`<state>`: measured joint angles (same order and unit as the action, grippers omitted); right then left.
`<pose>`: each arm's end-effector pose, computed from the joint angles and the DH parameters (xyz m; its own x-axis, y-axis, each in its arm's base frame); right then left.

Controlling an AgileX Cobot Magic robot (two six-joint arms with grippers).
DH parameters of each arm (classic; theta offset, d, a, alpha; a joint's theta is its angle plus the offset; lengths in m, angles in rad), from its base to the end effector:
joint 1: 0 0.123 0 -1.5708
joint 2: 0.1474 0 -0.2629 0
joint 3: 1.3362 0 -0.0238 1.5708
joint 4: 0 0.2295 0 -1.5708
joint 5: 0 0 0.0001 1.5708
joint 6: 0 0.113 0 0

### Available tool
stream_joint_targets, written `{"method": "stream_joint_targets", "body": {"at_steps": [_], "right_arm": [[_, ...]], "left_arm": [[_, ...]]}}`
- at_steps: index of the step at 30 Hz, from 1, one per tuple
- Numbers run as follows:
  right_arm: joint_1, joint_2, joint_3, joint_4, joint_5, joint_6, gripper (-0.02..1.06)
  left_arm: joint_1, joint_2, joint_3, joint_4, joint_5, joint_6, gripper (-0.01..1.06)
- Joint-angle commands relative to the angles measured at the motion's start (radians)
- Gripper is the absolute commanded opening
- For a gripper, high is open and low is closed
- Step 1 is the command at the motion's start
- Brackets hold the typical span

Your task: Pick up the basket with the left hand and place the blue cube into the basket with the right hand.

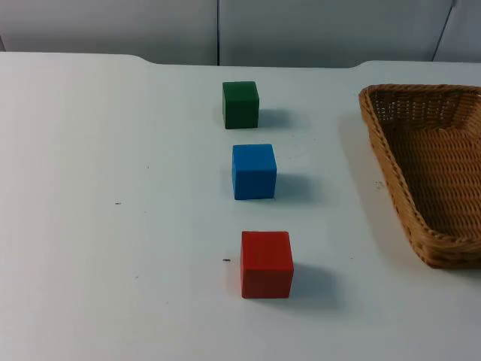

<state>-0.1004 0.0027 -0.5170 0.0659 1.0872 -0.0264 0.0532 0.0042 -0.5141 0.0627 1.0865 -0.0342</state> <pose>0.0162 0.0050 0.2591 -0.4635 0.0510 -0.8846 0.0507 0.9982 0.0309 0.0157 0.0071 0.2584 -0.4682 -0.0299 -0.8831 -0.1043 0.9943 0.0216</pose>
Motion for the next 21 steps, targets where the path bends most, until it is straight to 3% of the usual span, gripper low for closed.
{"method": "stream_joint_targets", "body": {"at_steps": [1,12,21], "right_arm": [[-0.008,-0.003,0.009,-0.007,-0.009,0.0,1.05],[-0.008,-0.003,0.009,-0.007,-0.009,0.0,1.05],[-0.008,-0.003,0.009,-0.007,-0.009,0.0,1.05]], "left_arm": [[0.0,-0.004,0.003,-0.017,-0.008,0.001,1.0],[0.0,0.077,-0.082,-0.105,-0.067,0.019,1.0],[-0.002,0.292,-0.176,-0.185,-0.196,0.069,1.0]]}}
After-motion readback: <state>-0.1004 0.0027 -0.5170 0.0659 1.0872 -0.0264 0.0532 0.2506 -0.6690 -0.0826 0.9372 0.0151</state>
